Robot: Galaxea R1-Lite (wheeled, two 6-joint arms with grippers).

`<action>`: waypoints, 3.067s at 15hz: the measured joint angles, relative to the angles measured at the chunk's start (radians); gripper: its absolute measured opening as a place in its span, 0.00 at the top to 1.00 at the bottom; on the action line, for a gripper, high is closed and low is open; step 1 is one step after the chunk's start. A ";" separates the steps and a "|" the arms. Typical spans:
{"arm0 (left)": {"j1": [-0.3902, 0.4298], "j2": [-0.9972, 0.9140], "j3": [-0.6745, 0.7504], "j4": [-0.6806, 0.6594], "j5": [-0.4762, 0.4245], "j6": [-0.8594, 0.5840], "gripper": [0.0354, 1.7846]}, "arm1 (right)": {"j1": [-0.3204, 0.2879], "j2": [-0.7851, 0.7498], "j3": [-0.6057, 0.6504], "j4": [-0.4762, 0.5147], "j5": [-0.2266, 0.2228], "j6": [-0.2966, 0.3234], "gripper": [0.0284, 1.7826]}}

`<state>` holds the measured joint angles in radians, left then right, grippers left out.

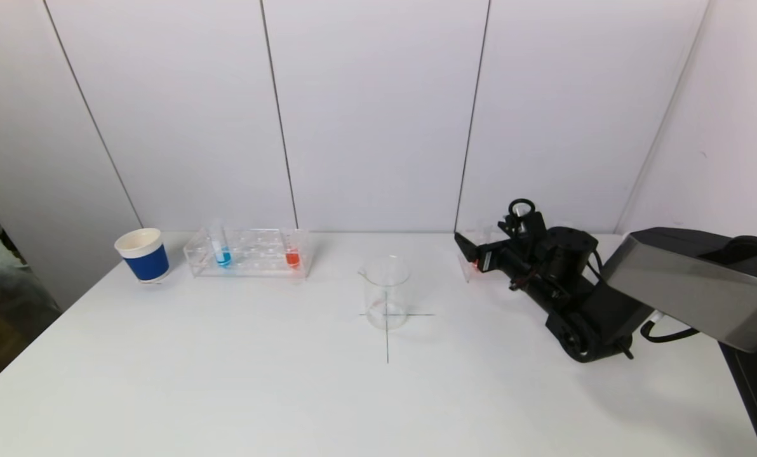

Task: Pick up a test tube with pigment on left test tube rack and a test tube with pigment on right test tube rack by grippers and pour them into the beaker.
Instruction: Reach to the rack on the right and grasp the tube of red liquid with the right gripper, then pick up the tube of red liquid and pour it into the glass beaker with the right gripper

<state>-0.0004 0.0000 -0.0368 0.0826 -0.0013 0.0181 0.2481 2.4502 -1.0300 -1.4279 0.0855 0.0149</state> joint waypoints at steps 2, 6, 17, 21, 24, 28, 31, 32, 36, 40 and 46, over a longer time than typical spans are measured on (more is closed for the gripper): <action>0.000 0.000 0.000 0.000 0.000 0.000 0.01 | 0.000 0.004 -0.010 -0.004 -0.016 -0.001 0.03; 0.000 0.000 0.000 0.000 0.000 0.000 0.01 | 0.003 0.007 -0.015 -0.001 -0.017 -0.001 0.26; 0.000 0.000 0.000 0.000 0.000 0.000 0.01 | 0.004 0.007 -0.017 0.000 -0.017 -0.001 0.75; 0.000 0.000 0.000 0.000 0.000 0.000 0.01 | 0.005 0.009 -0.019 0.001 -0.017 -0.001 0.75; 0.000 0.000 0.000 0.000 0.000 0.000 0.01 | 0.006 0.010 -0.020 0.001 -0.017 -0.001 0.75; 0.000 0.000 0.000 0.000 0.000 0.000 0.01 | 0.008 -0.007 -0.020 0.010 -0.019 -0.002 0.75; 0.000 0.000 0.000 0.000 0.000 0.000 0.01 | 0.009 -0.041 -0.020 0.031 -0.019 -0.008 0.75; 0.000 0.000 0.000 0.000 0.000 0.000 0.01 | 0.009 -0.056 -0.020 0.043 -0.019 -0.011 0.75; 0.000 0.000 0.000 0.000 0.000 0.000 0.01 | 0.008 -0.107 -0.017 0.046 -0.020 -0.020 0.75; 0.000 0.000 0.000 0.000 0.000 0.000 0.01 | 0.008 -0.169 -0.009 0.067 -0.021 -0.035 0.75; 0.000 0.000 0.000 0.000 0.000 0.000 0.01 | 0.014 -0.286 -0.017 0.183 -0.009 -0.049 0.75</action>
<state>0.0000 0.0000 -0.0368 0.0826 -0.0017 0.0183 0.2617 2.1638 -1.0468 -1.2445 0.0768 -0.0340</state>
